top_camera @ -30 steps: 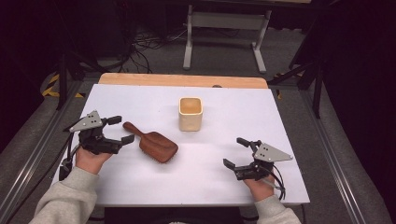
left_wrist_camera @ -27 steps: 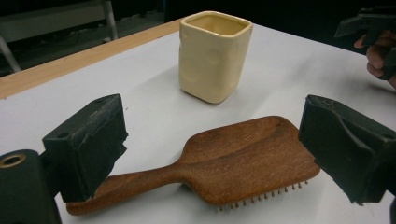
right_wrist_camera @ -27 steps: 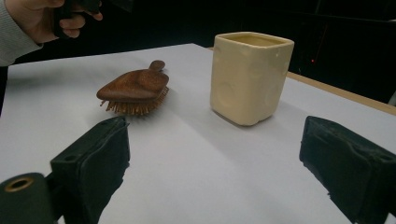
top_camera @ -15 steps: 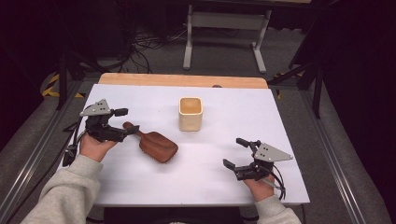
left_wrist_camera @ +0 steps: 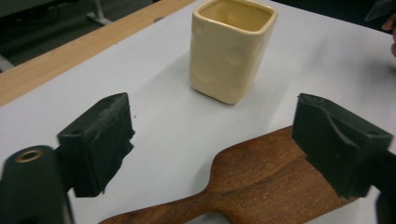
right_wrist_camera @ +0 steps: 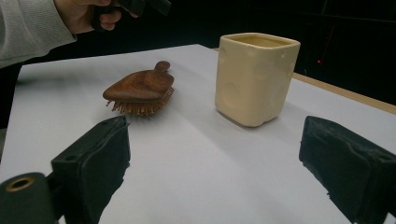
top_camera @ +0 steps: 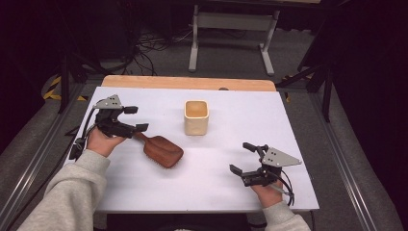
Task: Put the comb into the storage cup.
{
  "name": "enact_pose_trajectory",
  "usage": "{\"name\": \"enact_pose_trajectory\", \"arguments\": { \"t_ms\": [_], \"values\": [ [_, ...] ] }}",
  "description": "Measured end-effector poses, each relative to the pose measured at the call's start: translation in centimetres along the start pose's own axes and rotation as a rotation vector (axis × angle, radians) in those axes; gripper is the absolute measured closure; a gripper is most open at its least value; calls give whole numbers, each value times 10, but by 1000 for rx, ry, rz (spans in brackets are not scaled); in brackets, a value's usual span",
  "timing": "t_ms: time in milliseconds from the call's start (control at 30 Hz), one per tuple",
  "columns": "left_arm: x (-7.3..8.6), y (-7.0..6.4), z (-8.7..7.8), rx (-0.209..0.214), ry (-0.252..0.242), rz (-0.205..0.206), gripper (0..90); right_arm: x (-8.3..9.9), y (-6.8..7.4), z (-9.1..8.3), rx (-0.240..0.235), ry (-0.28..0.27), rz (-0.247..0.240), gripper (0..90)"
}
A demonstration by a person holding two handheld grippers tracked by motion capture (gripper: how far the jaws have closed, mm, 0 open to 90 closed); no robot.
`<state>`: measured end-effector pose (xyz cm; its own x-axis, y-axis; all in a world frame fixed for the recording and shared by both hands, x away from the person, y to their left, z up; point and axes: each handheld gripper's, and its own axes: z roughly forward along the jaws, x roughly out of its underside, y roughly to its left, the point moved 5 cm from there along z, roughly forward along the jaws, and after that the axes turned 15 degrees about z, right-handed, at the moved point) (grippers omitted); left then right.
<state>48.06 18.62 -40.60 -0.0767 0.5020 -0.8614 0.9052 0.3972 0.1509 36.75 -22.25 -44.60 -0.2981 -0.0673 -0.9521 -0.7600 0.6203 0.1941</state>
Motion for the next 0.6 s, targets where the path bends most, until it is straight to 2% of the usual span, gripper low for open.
{"name": "enact_pose_trajectory", "arguments": {
  "t_ms": [67, 167, 300, 467, 600],
  "values": [
    [0, -1, 3, 21, 18, 5, 192, 0, 0, 0, -2, 0, 1, 94],
    [0, 0, 6, 41, 55, 22, 293, 0, 0, 0, -3, 2, 0, 94],
    [3, 1, 11, 87, 159, 30, 501, 0, 1, 0, -9, 5, -2, 95],
    [10, 4, 21, 73, 293, 55, 759, 0, 1, 0, -12, 3, -3, 96],
    [12, 6, 29, 59, 360, 73, 898, 0, 2, 0, -15, 4, -3, 96]
  ]
}}
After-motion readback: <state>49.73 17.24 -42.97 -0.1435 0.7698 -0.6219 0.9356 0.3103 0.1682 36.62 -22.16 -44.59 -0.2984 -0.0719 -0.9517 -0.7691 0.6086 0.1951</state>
